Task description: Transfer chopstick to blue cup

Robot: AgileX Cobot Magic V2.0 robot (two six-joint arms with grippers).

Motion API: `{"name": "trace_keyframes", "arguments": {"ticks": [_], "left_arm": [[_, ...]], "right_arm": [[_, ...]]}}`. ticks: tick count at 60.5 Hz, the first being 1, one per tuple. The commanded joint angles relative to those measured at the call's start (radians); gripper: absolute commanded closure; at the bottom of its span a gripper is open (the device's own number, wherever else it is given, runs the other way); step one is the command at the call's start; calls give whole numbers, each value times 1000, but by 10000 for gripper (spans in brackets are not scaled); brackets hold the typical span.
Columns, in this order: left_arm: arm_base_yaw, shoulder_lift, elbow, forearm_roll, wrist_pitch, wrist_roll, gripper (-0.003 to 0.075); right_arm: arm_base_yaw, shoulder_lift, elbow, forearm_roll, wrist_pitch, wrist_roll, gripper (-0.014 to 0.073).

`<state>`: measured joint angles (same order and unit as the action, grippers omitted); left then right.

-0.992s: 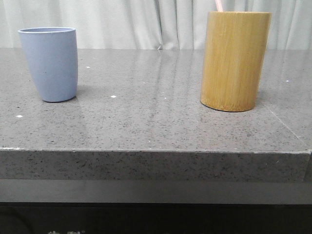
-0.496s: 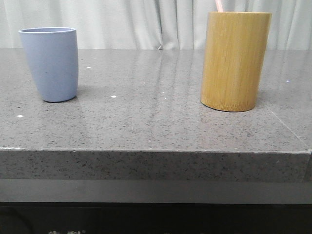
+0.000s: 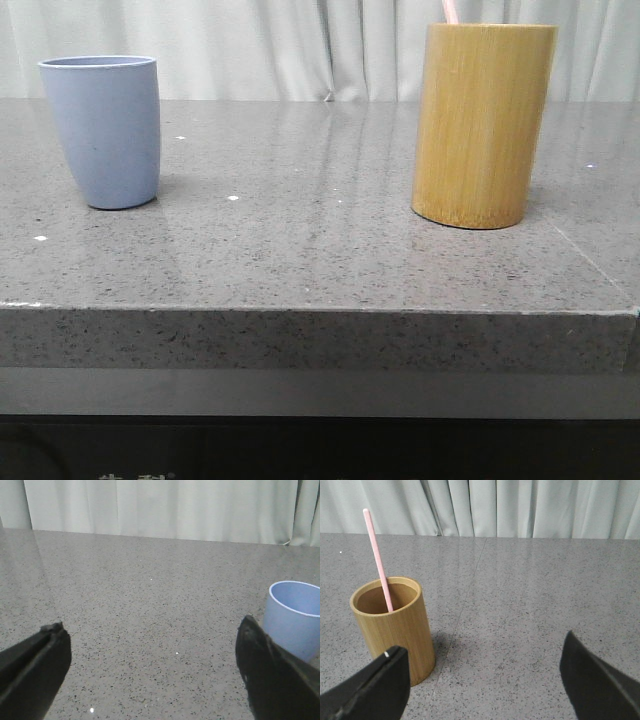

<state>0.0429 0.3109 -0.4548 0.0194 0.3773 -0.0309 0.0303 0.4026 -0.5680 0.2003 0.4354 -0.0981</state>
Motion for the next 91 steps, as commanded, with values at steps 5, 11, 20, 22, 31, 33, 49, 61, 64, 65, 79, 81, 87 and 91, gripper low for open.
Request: {"name": "trace_keyframes", "arguments": {"ticks": [5,11,20,22,31,33,49,61,64,65,79,81,87,91], "left_arm": [[0,15,-35,-28,-84,-1,49],[0,49,-64,-30,-14,31,49],[-13,198,-172,-116,28,149,49],[-25,240,-210,-152,32,180,49],[-104,423,-405,-204,135,263,49],[-128,471,-462,-203,182,272,49],[-317,770,-838,-203,464,272,49],[-441,949,-994,-201,536,266,49],[-464,1001,-1027,-197,569,259,49],[-470,1015,-1036,-192,578,251,49],[-521,1229,-1151,-49,673,158,49],[-524,1246,-1156,-49,683,157,49],[-524,1278,-1156,-52,685,155,49],[-524,1295,-1156,-52,685,153,49]], "right_arm": [[-5,14,-27,8,-74,-1,-38],[-5,14,-27,8,-74,-1,-38],[-5,14,-27,8,-75,-1,-38],[-5,14,-27,8,-75,-1,-38],[-5,14,-27,8,-83,-1,-38],[-5,14,-27,8,-85,-1,-38],[-5,14,-27,8,-87,-1,-38],[-5,14,-27,8,-88,-1,-38],[-5,14,-27,8,-88,-1,-38],[-5,14,-27,8,-88,-1,-38],[-5,14,-27,8,-88,-1,-38],[-5,14,-27,8,-88,-1,-38],[-5,14,-27,8,-88,-1,-38],[-5,14,-27,8,-88,-1,-38]]}}
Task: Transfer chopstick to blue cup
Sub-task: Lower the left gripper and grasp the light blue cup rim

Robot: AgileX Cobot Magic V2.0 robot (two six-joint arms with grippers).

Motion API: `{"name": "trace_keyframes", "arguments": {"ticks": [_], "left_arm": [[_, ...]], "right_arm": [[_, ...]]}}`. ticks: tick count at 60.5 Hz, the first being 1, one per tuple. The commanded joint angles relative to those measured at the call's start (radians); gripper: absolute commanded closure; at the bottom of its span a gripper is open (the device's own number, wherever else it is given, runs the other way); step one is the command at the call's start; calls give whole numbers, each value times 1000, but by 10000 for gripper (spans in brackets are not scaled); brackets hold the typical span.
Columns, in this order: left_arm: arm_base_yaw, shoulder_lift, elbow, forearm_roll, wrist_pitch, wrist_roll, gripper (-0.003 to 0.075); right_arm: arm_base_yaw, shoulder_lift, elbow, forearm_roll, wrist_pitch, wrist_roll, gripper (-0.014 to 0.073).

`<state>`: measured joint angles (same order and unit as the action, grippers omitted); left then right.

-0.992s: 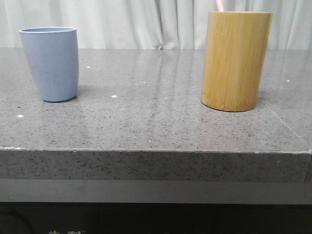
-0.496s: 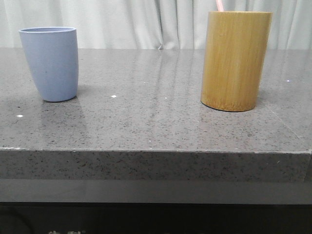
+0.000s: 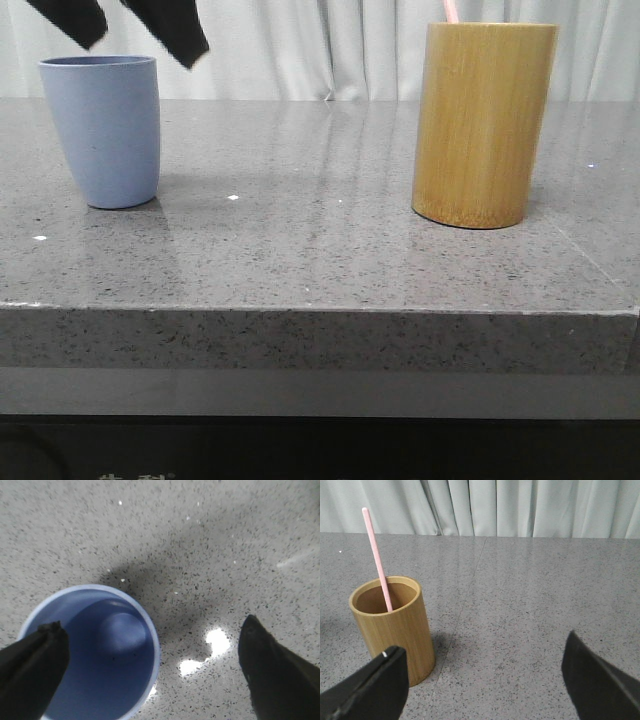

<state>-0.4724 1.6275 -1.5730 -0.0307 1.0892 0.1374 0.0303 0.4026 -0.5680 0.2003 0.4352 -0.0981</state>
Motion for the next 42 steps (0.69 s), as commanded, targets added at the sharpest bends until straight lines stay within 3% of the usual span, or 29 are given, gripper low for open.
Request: {"name": "trace_keyframes", "arguments": {"ticks": [1,14,20,25,36,39,42], "left_arm": [[-8,-18,-37,-2,-27,-15,49],[-8,28,-37,-3,-25,-15,54],[-8,42,-37,-3,-19,-15,125],[-8,45,-37,-3,-16,-15,265],[-8,45,-37,-3,-16,-15,664],[-8,45,-40,-3,-16,-15,733],[-8,45,-40,-3,-15,-15,738]], "right_arm": [[-5,14,-27,8,-88,-1,-38],[-5,14,-27,8,-88,-1,-38],[-5,14,-27,8,-88,-1,-38],[-5,14,-27,8,-88,-1,-38],[-5,14,-27,8,-88,-1,-38],[-5,14,-27,8,-88,-1,-38],[-5,14,-27,8,-88,-1,-38]]}}
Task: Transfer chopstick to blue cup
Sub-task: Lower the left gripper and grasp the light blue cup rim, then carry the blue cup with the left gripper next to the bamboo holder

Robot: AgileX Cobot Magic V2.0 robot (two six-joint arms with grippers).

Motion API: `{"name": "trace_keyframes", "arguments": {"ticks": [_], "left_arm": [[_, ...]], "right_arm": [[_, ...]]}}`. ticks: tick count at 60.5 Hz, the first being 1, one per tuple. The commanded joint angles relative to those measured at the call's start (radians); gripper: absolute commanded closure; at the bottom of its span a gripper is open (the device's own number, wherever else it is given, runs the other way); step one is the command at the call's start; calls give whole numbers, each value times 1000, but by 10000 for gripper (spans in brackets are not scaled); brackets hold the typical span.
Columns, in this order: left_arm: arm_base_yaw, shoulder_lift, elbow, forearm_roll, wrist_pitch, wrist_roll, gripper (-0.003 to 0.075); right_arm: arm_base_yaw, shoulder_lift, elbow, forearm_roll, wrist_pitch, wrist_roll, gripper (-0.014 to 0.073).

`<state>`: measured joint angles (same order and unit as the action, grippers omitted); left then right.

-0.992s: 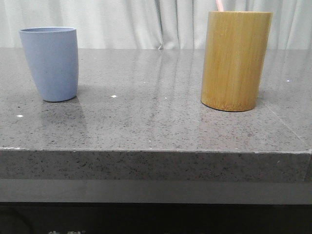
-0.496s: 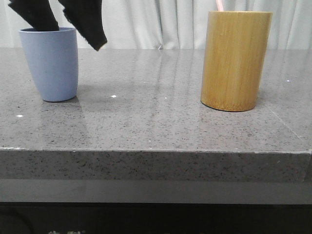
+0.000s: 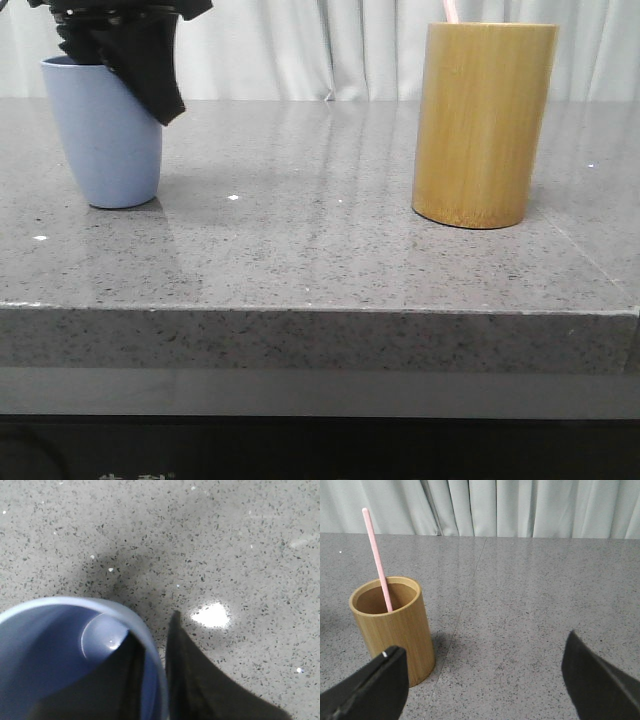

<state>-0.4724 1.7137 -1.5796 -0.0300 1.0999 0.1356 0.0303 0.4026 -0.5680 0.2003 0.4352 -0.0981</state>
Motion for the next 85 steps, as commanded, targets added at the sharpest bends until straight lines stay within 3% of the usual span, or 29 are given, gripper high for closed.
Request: {"name": "trace_keyframes", "arguments": {"ticks": [1,24,47,73,80,85], "left_arm": [[-8,-41,-33,-4,-25,-14,739],[-61,-41,-177,-71,137,-14,739],[-250,46,-289,-71,119,-14,739],[-292,154,-390,-73,169,-14,735],[-292,154,-390,-73,165,-14,676],[-292,154,-390,-73,165,-14,582]], "right_arm": [[-5,14,-27,8,-88,-1,-38],[-5,14,-27,8,-87,-1,-38],[-5,14,-27,8,-87,-1,-38],[-5,14,-27,8,-85,-1,-38],[-5,14,-27,8,-85,-1,-38],[-5,14,-27,8,-85,-1,-38]]}}
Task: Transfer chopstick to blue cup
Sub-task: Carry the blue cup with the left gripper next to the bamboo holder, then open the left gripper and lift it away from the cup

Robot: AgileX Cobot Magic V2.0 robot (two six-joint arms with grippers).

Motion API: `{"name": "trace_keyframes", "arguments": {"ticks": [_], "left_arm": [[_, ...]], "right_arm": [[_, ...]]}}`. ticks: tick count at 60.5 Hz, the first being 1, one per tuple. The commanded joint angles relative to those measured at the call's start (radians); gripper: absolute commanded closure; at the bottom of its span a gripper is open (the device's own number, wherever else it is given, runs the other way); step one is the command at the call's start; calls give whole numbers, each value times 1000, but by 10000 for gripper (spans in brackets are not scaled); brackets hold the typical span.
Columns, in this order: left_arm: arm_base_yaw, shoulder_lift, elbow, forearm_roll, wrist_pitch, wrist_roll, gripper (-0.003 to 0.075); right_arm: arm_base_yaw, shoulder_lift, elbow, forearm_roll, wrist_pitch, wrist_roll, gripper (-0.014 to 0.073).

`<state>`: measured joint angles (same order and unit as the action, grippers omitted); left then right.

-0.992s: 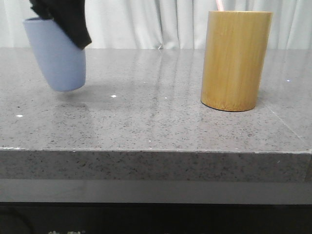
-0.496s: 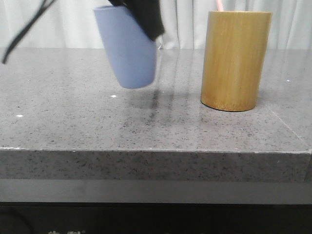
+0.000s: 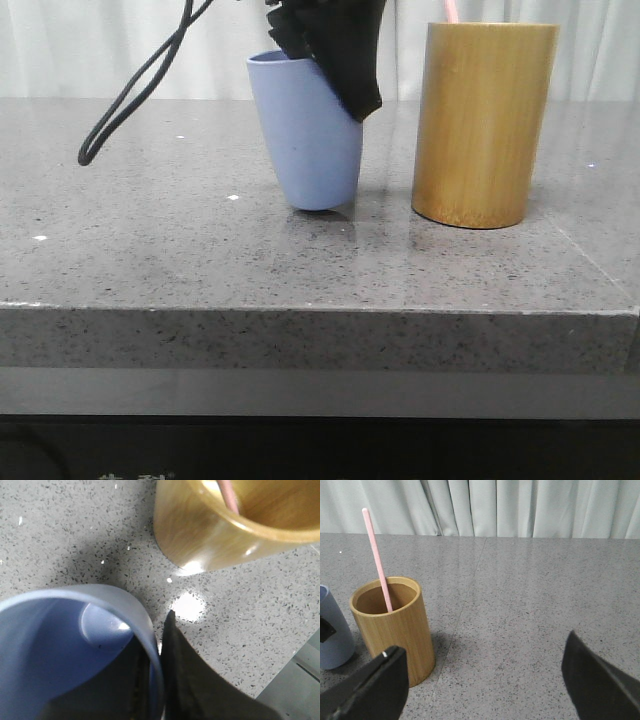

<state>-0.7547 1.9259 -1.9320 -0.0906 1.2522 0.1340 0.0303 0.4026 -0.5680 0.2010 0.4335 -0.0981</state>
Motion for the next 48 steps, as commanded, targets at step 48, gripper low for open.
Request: {"name": "trace_keyframes", "arguments": {"ticks": [48], "left_arm": [[49,-292,-10,101,16,-26,421]], "right_arm": [[-5,14,-27,7,-83,-1,-38]]}}
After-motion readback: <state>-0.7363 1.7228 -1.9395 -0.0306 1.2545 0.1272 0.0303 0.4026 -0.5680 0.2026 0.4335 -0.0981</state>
